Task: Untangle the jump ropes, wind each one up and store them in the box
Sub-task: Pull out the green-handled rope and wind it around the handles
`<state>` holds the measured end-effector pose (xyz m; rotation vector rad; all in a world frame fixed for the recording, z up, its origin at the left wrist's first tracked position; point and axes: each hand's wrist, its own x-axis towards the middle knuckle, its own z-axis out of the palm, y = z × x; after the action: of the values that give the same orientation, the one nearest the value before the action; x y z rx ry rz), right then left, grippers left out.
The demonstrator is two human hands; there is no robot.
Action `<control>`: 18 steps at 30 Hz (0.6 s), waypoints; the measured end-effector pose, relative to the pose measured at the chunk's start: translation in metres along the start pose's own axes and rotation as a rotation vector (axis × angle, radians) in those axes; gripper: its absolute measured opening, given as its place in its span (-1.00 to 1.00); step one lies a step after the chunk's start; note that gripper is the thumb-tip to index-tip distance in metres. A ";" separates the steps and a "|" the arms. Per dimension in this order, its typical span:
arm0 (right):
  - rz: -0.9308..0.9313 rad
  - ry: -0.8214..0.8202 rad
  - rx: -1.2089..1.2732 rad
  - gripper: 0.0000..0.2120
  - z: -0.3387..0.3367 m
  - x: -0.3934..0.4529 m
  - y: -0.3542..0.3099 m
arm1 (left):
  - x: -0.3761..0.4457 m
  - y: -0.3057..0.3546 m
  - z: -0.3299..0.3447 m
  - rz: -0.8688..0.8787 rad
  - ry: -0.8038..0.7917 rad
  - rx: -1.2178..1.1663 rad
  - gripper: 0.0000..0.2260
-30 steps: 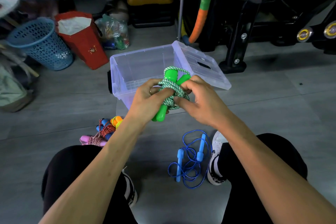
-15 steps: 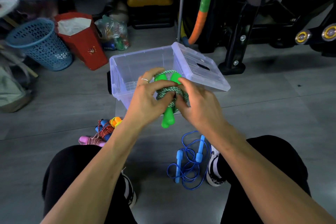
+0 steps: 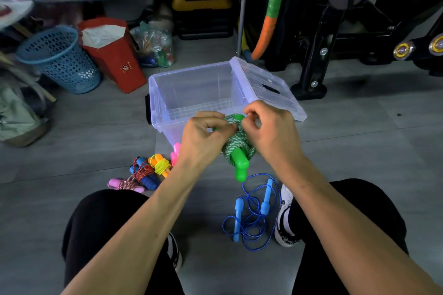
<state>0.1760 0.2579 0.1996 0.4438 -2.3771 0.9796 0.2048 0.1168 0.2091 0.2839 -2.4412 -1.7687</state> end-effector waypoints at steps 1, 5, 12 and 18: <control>0.040 -0.017 0.042 -0.84 -0.001 0.000 0.002 | 0.000 -0.001 0.001 -0.010 0.014 0.001 -0.90; 0.015 -0.057 0.135 -0.89 -0.005 -0.003 0.002 | 0.004 -0.005 -0.002 -0.025 0.090 -0.027 -0.87; 0.064 -0.293 0.141 -0.82 -0.012 -0.001 0.003 | 0.001 -0.007 -0.004 0.016 0.135 0.047 -0.91; 0.095 -0.448 0.089 -0.83 -0.011 -0.001 0.002 | -0.001 -0.005 -0.003 -0.015 0.056 0.068 -0.78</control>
<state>0.1792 0.2669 0.2046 0.6459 -2.7793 1.1270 0.2066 0.1130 0.2050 0.3542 -2.4702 -1.6626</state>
